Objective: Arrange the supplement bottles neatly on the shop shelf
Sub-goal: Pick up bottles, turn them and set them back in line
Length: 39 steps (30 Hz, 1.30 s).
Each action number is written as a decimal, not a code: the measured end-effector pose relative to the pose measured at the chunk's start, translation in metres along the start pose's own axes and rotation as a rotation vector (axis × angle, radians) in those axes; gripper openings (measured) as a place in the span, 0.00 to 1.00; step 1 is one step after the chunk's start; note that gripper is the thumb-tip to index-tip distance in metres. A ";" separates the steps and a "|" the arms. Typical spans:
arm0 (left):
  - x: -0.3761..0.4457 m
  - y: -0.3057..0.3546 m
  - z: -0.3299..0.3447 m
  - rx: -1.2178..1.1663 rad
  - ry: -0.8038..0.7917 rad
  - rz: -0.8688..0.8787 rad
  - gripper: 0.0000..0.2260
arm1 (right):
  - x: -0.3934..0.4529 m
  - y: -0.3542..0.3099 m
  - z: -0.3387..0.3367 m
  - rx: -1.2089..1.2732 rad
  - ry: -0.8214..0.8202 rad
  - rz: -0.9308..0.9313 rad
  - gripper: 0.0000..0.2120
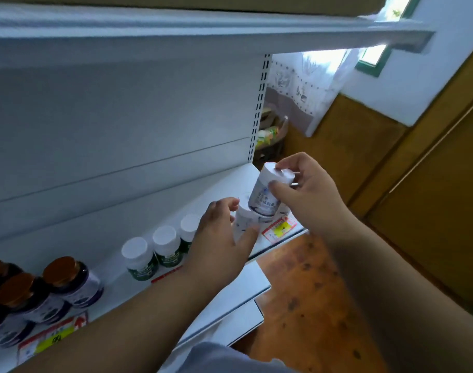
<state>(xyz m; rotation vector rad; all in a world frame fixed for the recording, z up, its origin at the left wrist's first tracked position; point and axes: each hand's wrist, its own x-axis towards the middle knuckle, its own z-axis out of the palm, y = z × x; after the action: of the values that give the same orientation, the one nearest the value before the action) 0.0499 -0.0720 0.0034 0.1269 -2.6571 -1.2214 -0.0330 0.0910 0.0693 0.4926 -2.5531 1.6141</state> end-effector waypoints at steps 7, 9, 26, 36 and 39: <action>0.036 0.012 0.034 0.382 0.140 0.204 0.17 | 0.106 0.042 0.016 -0.179 -0.271 -0.173 0.17; 0.040 0.016 0.045 0.483 0.156 0.156 0.17 | 0.127 0.052 0.025 -0.247 -0.426 -0.257 0.17; 0.040 0.036 0.067 0.515 0.226 -0.057 0.15 | 0.153 0.074 0.054 -0.507 -0.915 -0.478 0.10; 0.004 0.035 0.028 0.455 0.455 -0.115 0.12 | 0.104 0.038 0.055 -0.381 -0.702 -0.586 0.08; -0.039 0.019 -0.005 0.411 0.557 -0.181 0.10 | 0.064 0.003 0.079 -0.249 -0.699 -0.593 0.06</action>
<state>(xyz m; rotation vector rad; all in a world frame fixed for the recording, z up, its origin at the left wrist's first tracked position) 0.0888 -0.0568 0.0143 0.6769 -2.3766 -0.5428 -0.0861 0.0075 0.0472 1.8262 -2.5488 1.0008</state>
